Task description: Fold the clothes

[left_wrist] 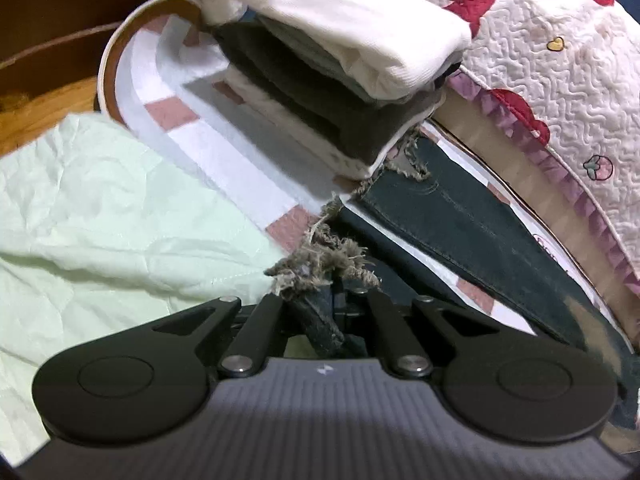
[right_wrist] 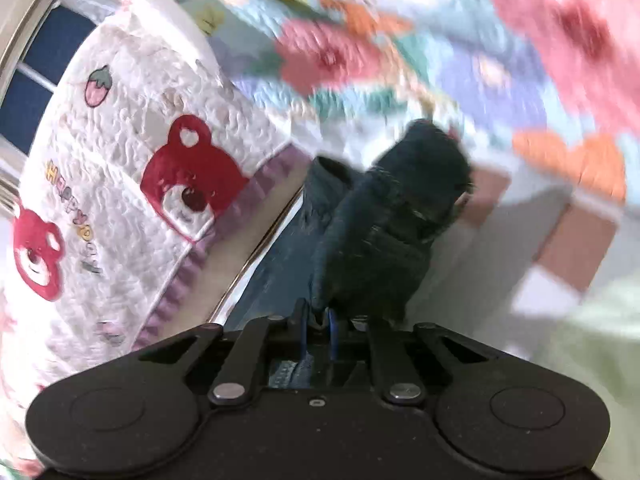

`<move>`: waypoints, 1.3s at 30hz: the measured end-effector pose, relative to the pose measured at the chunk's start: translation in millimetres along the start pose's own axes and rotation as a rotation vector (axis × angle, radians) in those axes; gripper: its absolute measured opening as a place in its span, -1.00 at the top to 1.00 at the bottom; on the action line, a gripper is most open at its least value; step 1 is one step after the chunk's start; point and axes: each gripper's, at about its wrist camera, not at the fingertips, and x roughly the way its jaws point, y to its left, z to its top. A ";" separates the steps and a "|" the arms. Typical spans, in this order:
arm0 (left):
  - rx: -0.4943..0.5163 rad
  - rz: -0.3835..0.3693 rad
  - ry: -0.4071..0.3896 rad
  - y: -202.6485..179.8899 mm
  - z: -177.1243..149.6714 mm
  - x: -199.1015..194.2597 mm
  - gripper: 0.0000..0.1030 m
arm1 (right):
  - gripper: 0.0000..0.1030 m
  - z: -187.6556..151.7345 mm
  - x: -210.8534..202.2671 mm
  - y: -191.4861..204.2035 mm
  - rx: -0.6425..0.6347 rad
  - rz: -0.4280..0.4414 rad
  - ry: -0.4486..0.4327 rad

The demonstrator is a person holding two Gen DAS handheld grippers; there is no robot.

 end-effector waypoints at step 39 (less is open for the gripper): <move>0.658 0.140 -0.194 -167.8 105.9 74.6 0.97 | 0.86 45.0 73.1 40.7 0.001 0.059 -0.254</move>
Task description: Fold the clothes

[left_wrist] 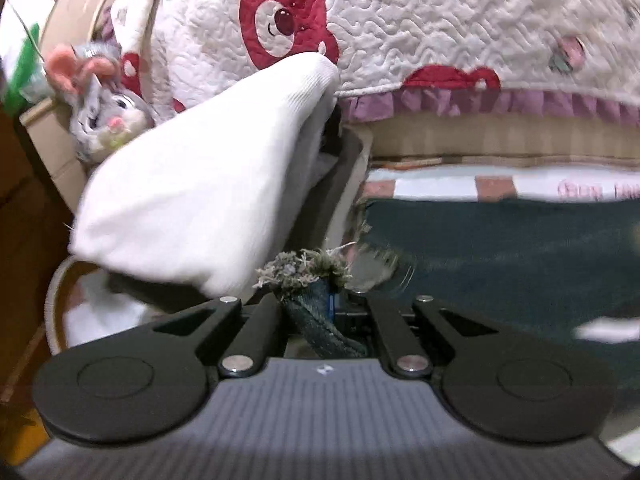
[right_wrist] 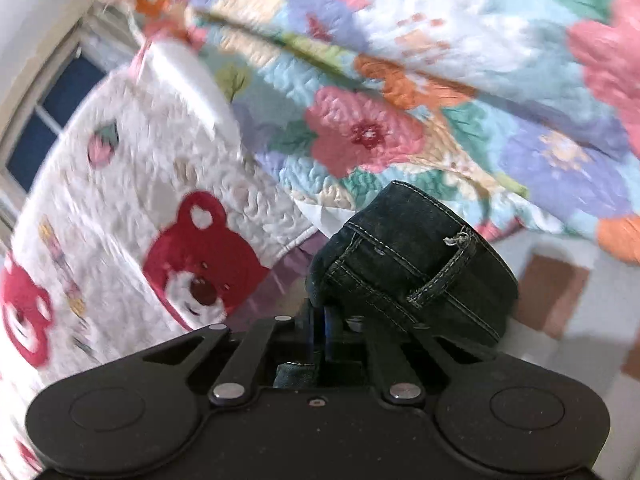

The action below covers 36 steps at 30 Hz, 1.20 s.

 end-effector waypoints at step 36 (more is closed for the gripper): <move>0.061 0.130 0.241 -59.1 87.2 201.8 0.89 | 0.89 11.5 145.3 60.1 -0.317 -0.022 -0.016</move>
